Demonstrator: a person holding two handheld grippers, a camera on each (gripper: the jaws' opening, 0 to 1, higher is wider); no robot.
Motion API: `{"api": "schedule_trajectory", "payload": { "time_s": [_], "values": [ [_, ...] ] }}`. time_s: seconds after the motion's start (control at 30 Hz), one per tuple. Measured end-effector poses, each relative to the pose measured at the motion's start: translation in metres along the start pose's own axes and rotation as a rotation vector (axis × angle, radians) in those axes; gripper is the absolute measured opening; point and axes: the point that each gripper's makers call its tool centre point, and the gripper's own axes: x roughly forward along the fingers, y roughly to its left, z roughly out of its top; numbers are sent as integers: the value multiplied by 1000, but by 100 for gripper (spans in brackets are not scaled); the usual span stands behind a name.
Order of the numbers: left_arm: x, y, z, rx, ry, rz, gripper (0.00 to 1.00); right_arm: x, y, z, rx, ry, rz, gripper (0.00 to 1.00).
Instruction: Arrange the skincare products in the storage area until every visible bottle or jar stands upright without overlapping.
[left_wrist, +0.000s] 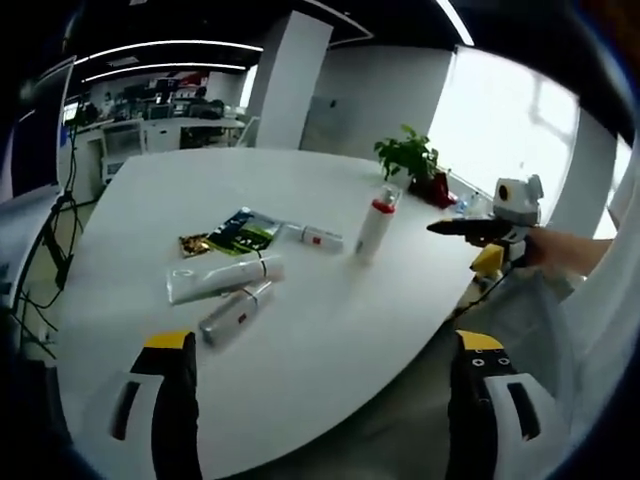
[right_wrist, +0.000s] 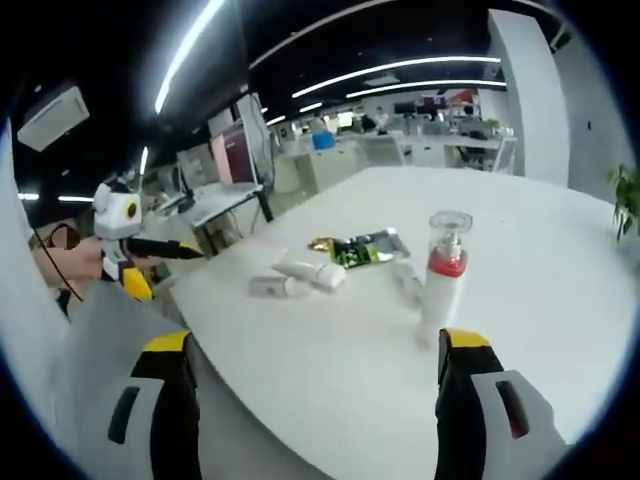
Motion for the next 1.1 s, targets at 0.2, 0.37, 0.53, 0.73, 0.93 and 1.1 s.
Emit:
{"api": "schedule_trajectory", "payload": {
  "time_s": [0.2, 0.37, 0.53, 0.73, 0.93, 1.1],
  "values": [
    [-1, 1, 3, -29, -18, -9, 97, 9, 1, 9, -38, 23, 18, 96],
    [-1, 5, 3, -41, -27, -4, 96, 22, 0, 13, -73, 52, 40, 94],
    [-4, 7, 2, -49, -31, 7, 96, 37, 3, 19, -95, 66, 62, 92],
    [-6, 15, 0, -51, -27, 24, 96, 57, 2, 19, -115, 105, 83, 88],
    [-6, 18, 2, -51, -32, 30, 96, 74, 3, 23, -143, 142, 111, 85],
    [-5, 23, 0, -50, -25, 41, 96, 91, 6, 32, -170, 171, 138, 83]
  ]
}}
